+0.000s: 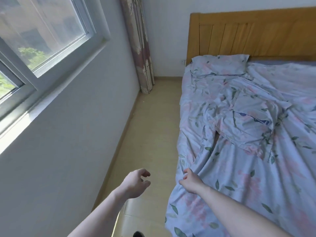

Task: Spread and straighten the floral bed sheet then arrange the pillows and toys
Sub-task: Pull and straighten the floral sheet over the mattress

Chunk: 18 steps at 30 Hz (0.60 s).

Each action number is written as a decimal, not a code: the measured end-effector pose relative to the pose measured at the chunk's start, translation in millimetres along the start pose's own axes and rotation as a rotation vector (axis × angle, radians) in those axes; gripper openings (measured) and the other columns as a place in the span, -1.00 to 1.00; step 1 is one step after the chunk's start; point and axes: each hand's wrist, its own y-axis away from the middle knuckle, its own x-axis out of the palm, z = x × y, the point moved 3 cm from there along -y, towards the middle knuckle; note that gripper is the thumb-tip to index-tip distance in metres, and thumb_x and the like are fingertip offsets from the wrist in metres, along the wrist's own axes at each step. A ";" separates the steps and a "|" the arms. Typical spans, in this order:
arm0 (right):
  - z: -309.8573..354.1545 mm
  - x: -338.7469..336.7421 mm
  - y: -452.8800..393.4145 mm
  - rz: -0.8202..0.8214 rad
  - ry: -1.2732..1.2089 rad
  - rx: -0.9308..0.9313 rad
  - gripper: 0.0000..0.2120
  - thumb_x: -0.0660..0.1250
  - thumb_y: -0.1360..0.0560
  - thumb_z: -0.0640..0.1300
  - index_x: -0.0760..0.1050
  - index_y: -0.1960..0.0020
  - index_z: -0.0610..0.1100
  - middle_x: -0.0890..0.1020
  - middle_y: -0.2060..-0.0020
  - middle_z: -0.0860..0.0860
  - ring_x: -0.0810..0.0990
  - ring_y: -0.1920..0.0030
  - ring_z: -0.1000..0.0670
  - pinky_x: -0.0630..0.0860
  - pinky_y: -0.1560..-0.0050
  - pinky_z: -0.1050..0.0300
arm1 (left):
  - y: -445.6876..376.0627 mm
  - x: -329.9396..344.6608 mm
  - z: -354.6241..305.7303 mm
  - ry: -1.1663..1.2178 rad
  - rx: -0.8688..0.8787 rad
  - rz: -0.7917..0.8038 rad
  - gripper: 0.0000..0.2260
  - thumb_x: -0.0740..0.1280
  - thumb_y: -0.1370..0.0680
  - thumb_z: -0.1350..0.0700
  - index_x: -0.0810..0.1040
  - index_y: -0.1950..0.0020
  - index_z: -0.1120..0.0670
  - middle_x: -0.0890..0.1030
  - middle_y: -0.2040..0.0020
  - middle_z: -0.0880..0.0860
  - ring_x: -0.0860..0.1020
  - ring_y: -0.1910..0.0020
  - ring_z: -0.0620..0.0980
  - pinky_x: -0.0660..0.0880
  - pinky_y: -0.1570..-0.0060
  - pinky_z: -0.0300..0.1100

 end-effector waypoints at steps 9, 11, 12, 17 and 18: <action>26.1 38.0 4.7 -0.107 -0.162 0.139 -0.49 0.28 -0.53 -0.05 0.27 -0.46 0.00 0.49 -0.21 0.07 0.59 -0.05 0.03 0.44 0.20 0.26 | -76.0 -67.8 37.4 -0.244 0.104 0.140 -0.66 0.34 -0.54 0.00 0.54 -0.32 -0.09 0.57 -0.26 -0.14 0.59 -0.14 -0.06 0.53 -0.15 -0.17; 20.4 30.2 -1.0 -0.168 -0.227 0.182 -0.49 0.29 -0.54 -0.03 0.27 -0.46 -0.01 0.48 -0.22 0.06 0.57 -0.05 0.04 0.43 0.11 0.21 | -102.7 -68.9 20.0 -0.283 0.161 0.195 -0.66 0.34 -0.53 0.00 0.54 -0.32 -0.10 0.57 -0.25 -0.15 0.58 -0.13 -0.06 0.55 -0.13 -0.15; 18.1 26.4 -3.3 -0.191 -0.248 0.196 -0.48 0.29 -0.54 -0.02 0.27 -0.47 -0.02 0.48 -0.21 0.05 0.56 -0.04 0.05 0.43 0.07 0.20 | -113.4 -67.5 11.6 -0.306 0.187 0.218 -0.66 0.33 -0.53 0.00 0.54 -0.31 -0.11 0.57 -0.25 -0.15 0.58 -0.14 -0.05 0.55 -0.13 -0.15; 3.2 3.0 -22.5 -0.264 -0.369 0.289 -0.46 0.28 -0.54 -0.03 0.26 -0.49 -0.02 0.47 -0.21 0.04 0.55 0.08 0.13 0.40 0.24 0.27 | -160.3 -57.3 -41.7 -0.412 0.326 0.338 -0.67 0.32 -0.53 -0.01 0.52 -0.30 -0.14 0.56 -0.25 -0.19 0.59 -0.11 -0.10 0.52 -0.15 -0.16; 2.9 -4.1 -31.8 -0.278 -0.400 0.307 -0.46 0.28 -0.54 -0.03 0.25 -0.50 -0.02 0.47 -0.23 0.03 0.56 0.09 0.13 0.40 0.25 0.27 | -175.2 -57.4 -53.8 -0.431 0.356 0.356 -0.67 0.32 -0.52 -0.02 0.52 -0.29 -0.15 0.56 -0.24 -0.20 0.59 -0.09 -0.11 0.51 -0.13 -0.17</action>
